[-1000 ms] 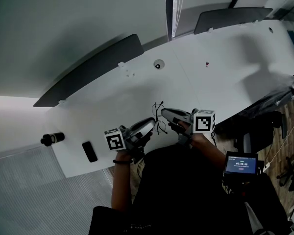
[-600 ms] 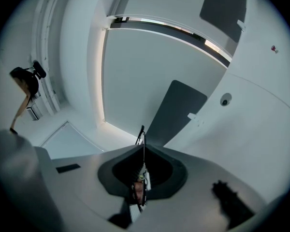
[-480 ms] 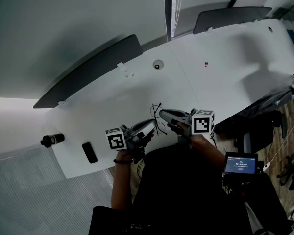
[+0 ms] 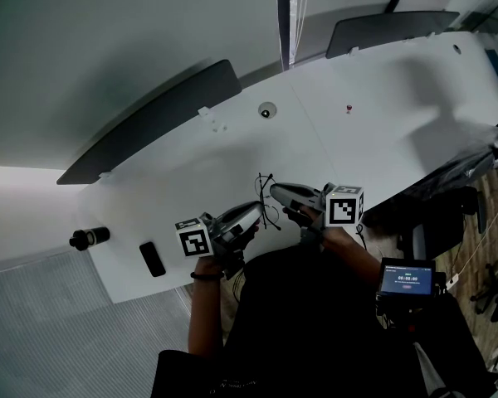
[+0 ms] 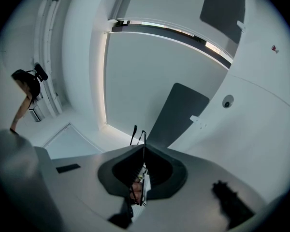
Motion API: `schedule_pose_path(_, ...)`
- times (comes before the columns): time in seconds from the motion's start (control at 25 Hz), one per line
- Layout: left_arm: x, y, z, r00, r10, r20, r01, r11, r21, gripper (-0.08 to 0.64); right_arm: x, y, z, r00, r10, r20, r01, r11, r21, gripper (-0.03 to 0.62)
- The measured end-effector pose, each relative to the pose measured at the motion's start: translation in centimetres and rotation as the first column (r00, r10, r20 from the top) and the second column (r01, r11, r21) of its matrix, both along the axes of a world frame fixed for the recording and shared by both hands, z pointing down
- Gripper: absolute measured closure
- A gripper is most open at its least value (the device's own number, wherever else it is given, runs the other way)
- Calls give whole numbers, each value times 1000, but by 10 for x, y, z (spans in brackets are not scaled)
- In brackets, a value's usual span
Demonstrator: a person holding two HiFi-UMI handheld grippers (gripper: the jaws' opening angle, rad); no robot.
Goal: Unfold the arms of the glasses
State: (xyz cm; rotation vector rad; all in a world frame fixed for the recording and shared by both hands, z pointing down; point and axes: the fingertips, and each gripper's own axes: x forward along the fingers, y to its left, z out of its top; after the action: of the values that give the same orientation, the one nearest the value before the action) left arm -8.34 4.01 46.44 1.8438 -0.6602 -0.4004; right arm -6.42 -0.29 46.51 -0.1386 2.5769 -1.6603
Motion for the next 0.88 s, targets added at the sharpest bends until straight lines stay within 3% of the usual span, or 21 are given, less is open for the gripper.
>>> schedule_pose_path(0.28,1,-1,-15,997,-20,80,19,1000,18,529,2,-6,-2,999,24,23,-24,999,-21,575)
schedule_pose_path(0.6,6,3,-56,988,-18,155,-8,986,167,516,4,-18,-26,993,52,103,-47,998,-43,575)
schedule_pose_path(0.72,10,12,-79,987,-9,162,-42,951,306,517,8,-24,-44,989,63,131,-62,998,-10,575)
schedule_pose_path(0.88,15,25,-108,985,14,169,-94,873,478,511,9,-27,-83,987,37,155,-60,987,148,575)
